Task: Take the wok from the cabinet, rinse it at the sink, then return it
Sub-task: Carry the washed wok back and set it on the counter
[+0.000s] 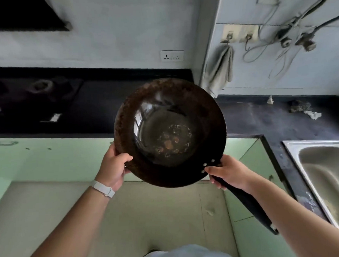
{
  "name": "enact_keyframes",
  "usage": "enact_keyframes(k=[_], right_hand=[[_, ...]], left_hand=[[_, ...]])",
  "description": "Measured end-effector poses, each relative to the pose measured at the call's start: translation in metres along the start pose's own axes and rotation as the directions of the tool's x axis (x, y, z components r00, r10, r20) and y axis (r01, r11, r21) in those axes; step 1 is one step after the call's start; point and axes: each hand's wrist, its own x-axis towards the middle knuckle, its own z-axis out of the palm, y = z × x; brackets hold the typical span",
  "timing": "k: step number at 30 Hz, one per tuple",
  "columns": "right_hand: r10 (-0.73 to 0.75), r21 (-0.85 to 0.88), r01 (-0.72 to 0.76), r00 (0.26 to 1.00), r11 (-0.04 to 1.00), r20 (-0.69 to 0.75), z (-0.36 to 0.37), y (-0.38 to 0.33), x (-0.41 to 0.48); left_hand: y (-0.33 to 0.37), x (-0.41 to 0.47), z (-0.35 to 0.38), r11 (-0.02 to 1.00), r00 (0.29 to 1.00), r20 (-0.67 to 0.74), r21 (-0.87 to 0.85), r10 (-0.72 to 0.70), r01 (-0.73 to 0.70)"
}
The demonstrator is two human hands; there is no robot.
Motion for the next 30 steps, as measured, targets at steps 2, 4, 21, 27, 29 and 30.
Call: enact_keyframes(k=[2,4,21,27,29,30], right_hand=[[-0.022,-0.031,0.023,0.999,0.999,0.027,0.028,-0.022,0.019],[-0.033,-0.057,0.035,0.998,0.998,0.048,0.055,-0.044,0.036],[-0.075,-0.332,0.288,0.845,0.898,0.53,0.24,-0.18,0.173],[-0.055,-0.345,0.388,0.729,0.855,0.682,0.297,-0.231,0.247],[-0.044,-0.331,0.406,0.685,0.852,0.727,0.314,-0.254,0.269],[-0.038,-0.325,0.416,0.663,0.849,0.748,0.323,-0.264,0.28]], left_hand=[[0.007,0.003,-0.04,1.0,0.999,-0.045,-0.024,0.013,-0.014],[0.013,0.003,-0.077,0.999,0.995,-0.099,-0.044,0.023,-0.027],[0.014,-0.029,-0.28,0.958,0.819,-0.574,-0.244,-0.015,-0.153],[0.025,-0.006,-0.324,0.948,0.713,-0.699,-0.263,-0.057,-0.182],[0.036,0.002,-0.337,0.941,0.671,-0.737,-0.276,-0.076,-0.197],[0.04,0.007,-0.343,0.94,0.649,-0.756,-0.275,-0.081,-0.202]])
